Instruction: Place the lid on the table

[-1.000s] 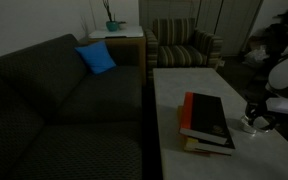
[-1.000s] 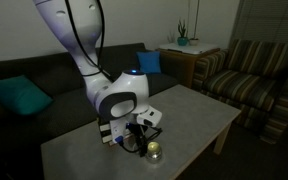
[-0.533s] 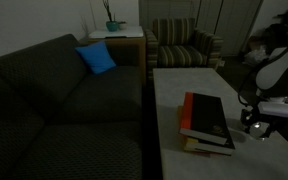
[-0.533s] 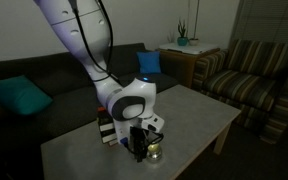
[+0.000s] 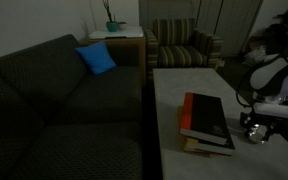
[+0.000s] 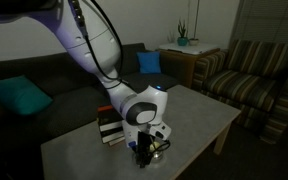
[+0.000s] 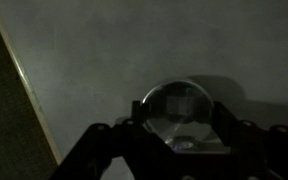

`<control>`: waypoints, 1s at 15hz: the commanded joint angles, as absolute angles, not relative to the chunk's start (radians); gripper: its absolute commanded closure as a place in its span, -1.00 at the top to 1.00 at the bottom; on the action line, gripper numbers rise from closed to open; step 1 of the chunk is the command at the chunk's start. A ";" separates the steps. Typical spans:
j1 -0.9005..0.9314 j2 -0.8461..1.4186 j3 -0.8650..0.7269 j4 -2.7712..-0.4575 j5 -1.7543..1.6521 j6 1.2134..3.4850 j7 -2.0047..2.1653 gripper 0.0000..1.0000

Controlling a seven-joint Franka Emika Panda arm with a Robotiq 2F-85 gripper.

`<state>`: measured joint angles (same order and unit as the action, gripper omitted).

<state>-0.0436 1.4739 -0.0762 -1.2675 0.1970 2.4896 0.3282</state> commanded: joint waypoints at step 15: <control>-0.024 1.475 -0.048 -1.284 0.195 2.395 0.341 0.86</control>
